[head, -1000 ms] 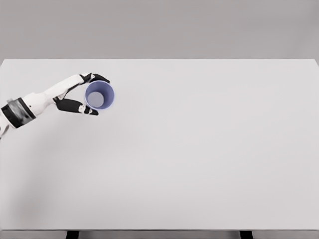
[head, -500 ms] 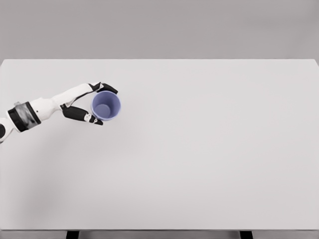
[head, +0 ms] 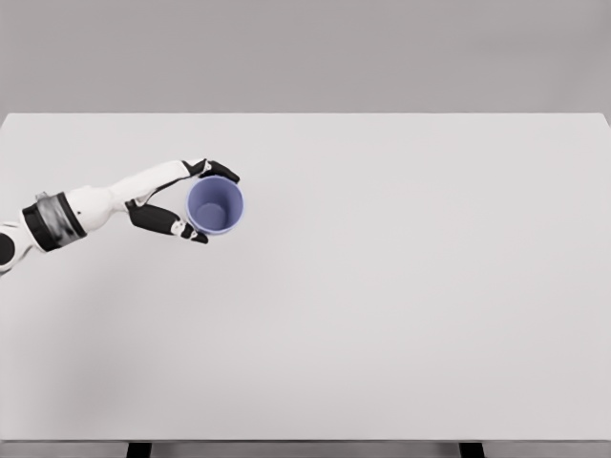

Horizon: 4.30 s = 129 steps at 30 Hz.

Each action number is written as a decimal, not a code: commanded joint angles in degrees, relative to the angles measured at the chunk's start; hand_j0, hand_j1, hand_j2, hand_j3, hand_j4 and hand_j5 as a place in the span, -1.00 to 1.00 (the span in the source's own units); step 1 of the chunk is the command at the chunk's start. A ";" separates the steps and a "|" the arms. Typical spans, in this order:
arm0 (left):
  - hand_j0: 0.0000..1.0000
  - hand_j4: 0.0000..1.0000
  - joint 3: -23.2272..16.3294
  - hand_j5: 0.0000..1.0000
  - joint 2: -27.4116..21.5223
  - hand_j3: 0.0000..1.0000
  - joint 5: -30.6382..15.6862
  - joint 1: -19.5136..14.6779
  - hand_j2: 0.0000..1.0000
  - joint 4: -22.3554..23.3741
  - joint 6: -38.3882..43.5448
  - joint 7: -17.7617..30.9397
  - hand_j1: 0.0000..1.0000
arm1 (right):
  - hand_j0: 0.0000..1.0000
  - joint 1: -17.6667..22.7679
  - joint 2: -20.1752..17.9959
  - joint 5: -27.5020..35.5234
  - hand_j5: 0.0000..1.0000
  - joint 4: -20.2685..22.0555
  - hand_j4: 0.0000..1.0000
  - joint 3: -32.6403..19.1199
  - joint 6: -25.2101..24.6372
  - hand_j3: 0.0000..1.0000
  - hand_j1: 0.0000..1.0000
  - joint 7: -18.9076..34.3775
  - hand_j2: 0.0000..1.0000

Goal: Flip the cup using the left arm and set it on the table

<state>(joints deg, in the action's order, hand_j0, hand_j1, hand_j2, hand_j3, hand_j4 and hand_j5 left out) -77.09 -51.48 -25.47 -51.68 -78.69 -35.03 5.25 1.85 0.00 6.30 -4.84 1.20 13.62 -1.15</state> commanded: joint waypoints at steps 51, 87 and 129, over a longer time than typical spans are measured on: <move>0.38 0.38 -22.05 0.38 3.31 0.38 -0.37 -14.24 0.38 -1.55 0.03 -9.03 0.38 | 1.00 0.00 0.00 0.02 1.00 0.00 1.00 0.03 0.00 1.00 1.00 0.01 1.00; 1.00 1.00 -30.67 1.00 4.55 1.00 -0.02 -20.92 1.00 -1.46 0.03 -9.12 1.00 | 1.00 0.00 0.00 0.02 1.00 0.00 1.00 -0.06 0.00 1.00 1.00 0.01 1.00; 1.00 1.00 -29.08 1.00 -15.14 1.00 10.27 -23.82 1.00 1.88 0.03 -8.50 1.00 | 1.00 0.00 0.00 0.02 1.00 0.00 1.00 0.03 0.00 1.00 1.00 0.01 1.00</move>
<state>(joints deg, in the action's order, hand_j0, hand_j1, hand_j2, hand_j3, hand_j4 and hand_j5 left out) -106.34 -65.46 -15.82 -75.50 -77.21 -34.99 -3.32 1.85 0.00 6.30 -4.84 1.22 13.62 -1.15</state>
